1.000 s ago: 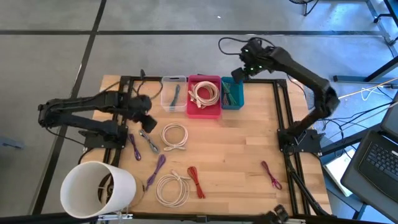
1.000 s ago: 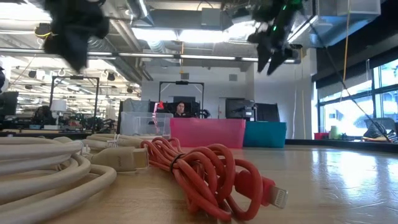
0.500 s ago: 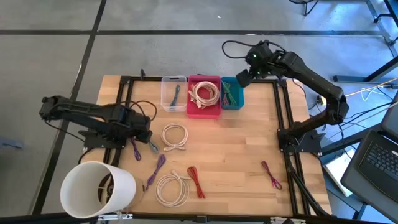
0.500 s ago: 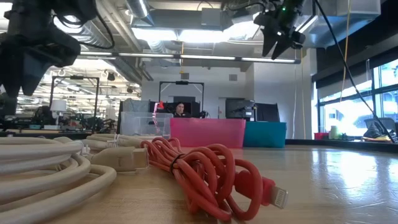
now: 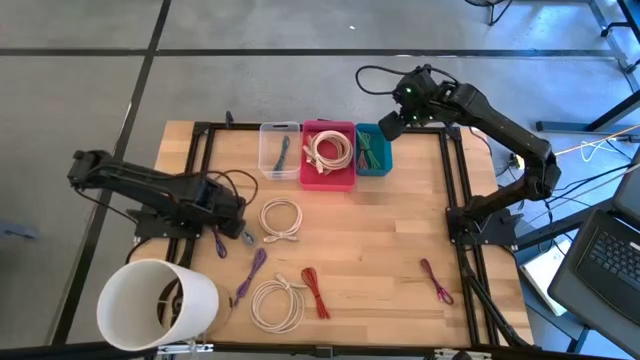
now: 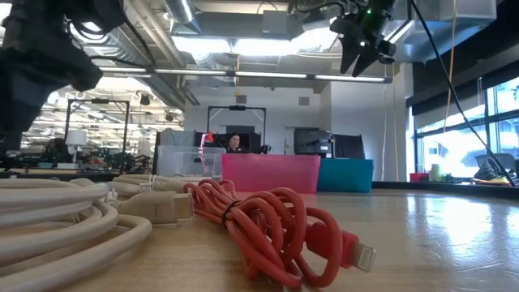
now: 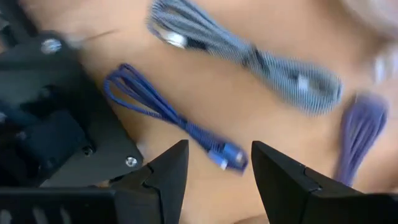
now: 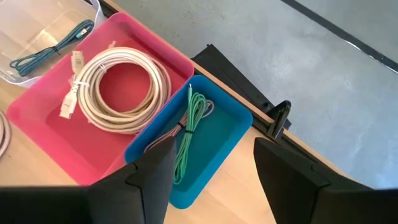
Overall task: Pick & Place USB Port
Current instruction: Put the white patterned USB cable into the transparent bin
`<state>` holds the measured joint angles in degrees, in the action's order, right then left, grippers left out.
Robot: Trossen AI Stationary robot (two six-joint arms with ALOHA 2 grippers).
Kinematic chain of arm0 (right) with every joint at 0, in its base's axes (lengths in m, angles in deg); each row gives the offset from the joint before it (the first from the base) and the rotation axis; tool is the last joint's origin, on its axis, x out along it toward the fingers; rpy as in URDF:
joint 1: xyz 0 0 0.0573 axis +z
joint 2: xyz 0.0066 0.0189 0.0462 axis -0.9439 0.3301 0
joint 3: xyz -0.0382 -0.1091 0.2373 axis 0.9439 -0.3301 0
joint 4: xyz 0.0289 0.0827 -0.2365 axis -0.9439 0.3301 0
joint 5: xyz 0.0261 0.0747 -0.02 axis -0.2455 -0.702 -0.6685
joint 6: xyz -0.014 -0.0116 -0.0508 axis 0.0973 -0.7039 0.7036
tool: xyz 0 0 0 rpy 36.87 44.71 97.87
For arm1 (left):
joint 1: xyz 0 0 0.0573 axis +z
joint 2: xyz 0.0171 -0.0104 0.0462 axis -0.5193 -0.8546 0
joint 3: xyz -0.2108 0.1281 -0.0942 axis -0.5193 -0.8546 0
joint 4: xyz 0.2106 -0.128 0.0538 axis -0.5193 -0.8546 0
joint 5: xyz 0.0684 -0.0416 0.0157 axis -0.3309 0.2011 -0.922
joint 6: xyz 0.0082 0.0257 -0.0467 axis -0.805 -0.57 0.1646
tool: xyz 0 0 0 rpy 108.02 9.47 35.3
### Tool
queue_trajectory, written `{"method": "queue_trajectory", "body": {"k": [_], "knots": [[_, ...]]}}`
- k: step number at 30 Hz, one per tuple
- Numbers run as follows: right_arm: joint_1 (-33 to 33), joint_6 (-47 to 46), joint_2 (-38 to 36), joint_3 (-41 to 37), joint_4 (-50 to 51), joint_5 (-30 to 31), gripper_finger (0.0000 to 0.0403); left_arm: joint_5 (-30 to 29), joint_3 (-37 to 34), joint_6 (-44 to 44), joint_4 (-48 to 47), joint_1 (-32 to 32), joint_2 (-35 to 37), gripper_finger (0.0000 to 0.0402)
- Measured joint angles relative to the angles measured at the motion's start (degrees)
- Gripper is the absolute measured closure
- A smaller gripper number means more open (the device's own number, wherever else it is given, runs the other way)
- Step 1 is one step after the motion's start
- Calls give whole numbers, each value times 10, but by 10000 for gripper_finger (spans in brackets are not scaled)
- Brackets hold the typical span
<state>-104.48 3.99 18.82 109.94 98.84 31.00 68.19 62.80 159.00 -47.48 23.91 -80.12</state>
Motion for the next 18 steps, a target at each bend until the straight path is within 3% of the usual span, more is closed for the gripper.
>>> {"method": "queue_trajectory", "body": {"k": [7,9,15,18], "knots": [[0,2,0,0,-2,0,183,-86,0,-455,149,-9,-36,233],[2,2,0,0,4,0,183,-112,1,-576,149,-7,-51,233],[2,11,0,0,27,-1,183,-51,-4,-612,146,14,-108,235],[2,11,0,0,26,-1,183,-48,-5,-610,136,15,-153,244]]}}
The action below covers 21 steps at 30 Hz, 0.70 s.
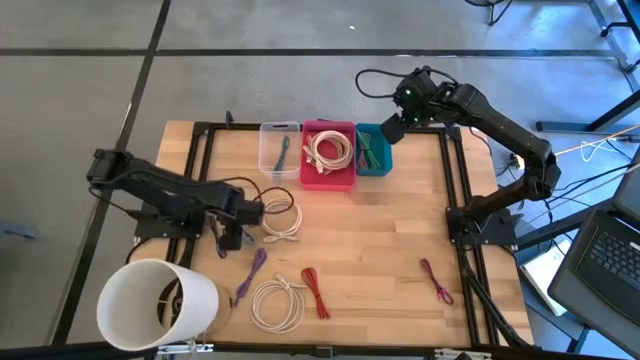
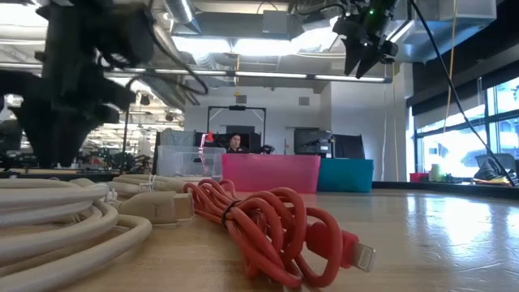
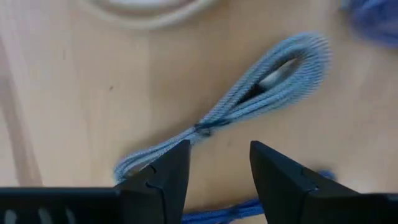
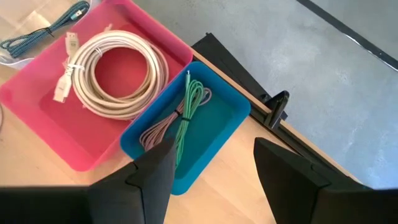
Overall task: Pick & Place USB Port
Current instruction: Put the white patterned USB cable into the transparent bin
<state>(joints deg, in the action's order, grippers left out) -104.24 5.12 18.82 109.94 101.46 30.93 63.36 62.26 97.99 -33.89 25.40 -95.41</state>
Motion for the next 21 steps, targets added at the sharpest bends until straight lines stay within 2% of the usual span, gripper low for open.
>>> {"method": "queue_trajectory", "body": {"k": [4,9,17,21], "knots": [[0,4,0,0,0,0,183,27,0,-12,8,-1,-52,263],[0,4,0,0,0,0,183,21,0,-13,24,0,-89,279],[0,6,0,0,0,0,183,25,4,-14,42,-6,-84,288],[0,6,0,0,0,0,183,22,33,-43,39,-16,-71,288]]}}
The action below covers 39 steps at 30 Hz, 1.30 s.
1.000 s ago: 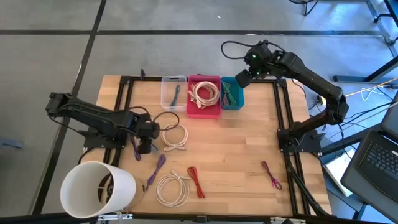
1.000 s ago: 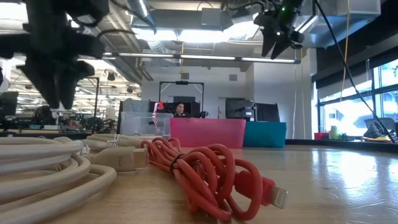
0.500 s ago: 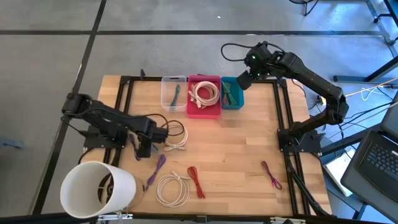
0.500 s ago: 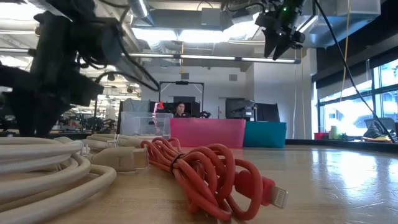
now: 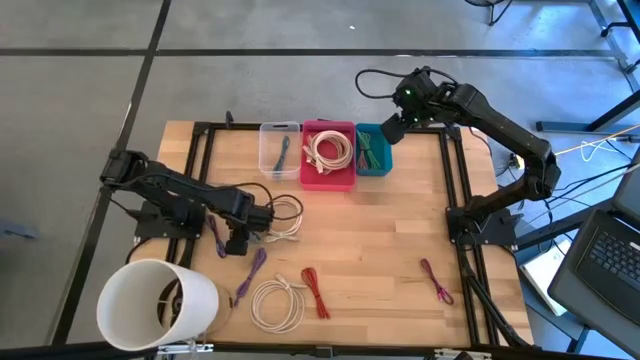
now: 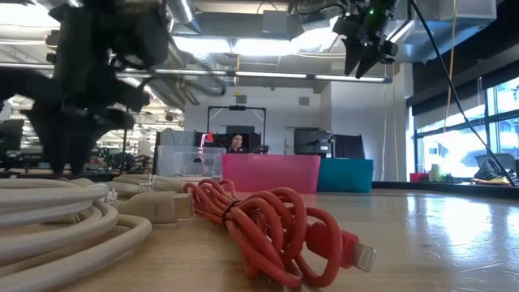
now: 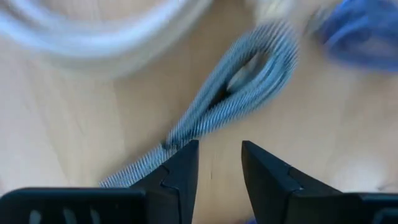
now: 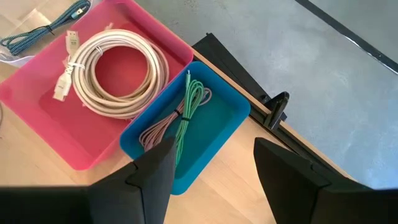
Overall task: Pick & Place USB Port
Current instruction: Put the white patterned USB cable into the transparent bin
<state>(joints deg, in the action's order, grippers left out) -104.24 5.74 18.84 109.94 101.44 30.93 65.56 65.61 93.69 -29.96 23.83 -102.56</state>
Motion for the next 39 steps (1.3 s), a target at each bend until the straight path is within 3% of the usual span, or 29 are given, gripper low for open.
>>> {"method": "queue_trajectory", "body": {"k": [16,25,28,32,39], "knots": [[0,7,0,0,0,0,183,-59,12,-118,-10,-6,-4,285],[0,11,0,0,0,0,183,-39,-22,-132,23,28,-49,287],[0,13,0,0,0,0,183,-33,-17,-100,22,37,-64,310],[0,13,0,0,0,0,183,-33,2,-56,5,44,-58,382],[0,15,0,0,0,3,183,-54,87,30,-154,31,29,387]]}}
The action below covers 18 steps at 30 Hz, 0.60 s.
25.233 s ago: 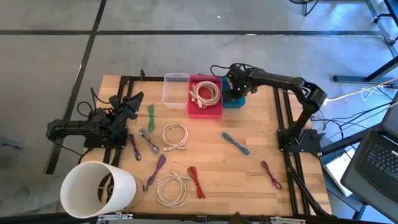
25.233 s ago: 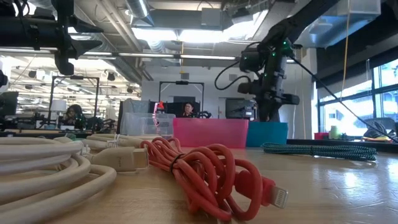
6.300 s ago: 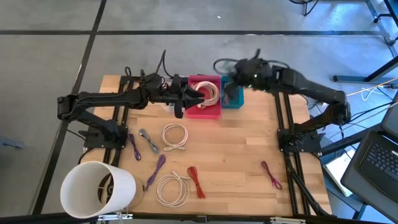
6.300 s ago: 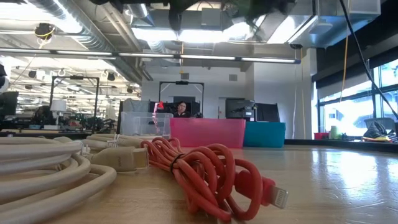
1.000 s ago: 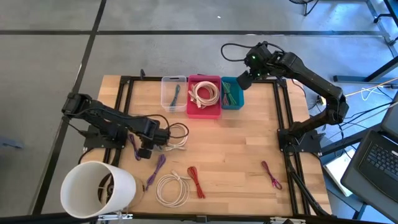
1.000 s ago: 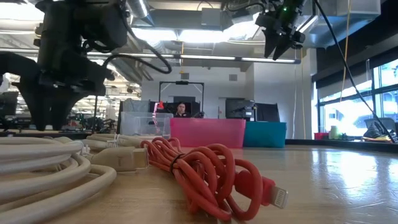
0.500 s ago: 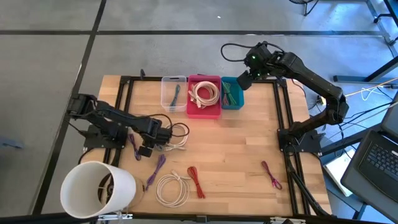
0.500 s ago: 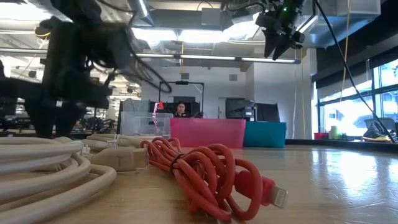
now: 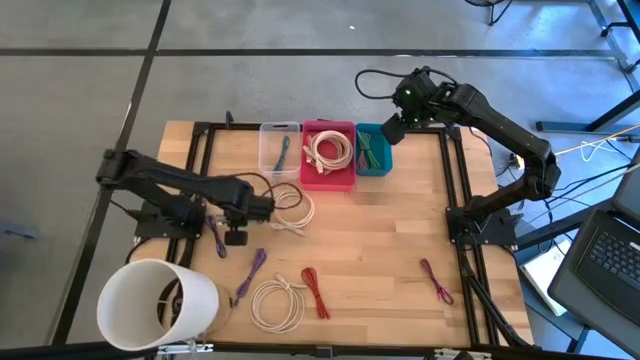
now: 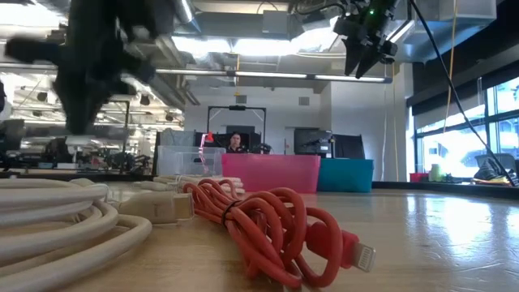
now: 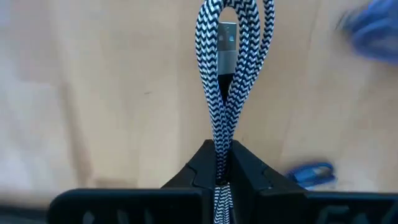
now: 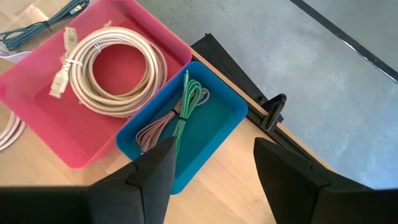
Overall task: Pick & Place USB Port
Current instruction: Put the white patterned USB cable into the transparent bin
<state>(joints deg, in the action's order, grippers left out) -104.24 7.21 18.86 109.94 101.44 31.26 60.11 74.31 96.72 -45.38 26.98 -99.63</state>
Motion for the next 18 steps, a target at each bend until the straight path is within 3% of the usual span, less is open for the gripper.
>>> {"method": "queue_trajectory", "body": {"k": [4,9,13,18], "knots": [[0,0,0,0,-1,1,183,-50,59,77,-46,-3,61,387],[0,-4,0,0,-22,1,183,-140,123,137,67,77,102,387],[0,-4,0,0,-24,-2,183,-127,163,170,175,198,93,387],[0,-4,0,0,-19,-3,183,-60,217,214,239,350,42,388]]}}
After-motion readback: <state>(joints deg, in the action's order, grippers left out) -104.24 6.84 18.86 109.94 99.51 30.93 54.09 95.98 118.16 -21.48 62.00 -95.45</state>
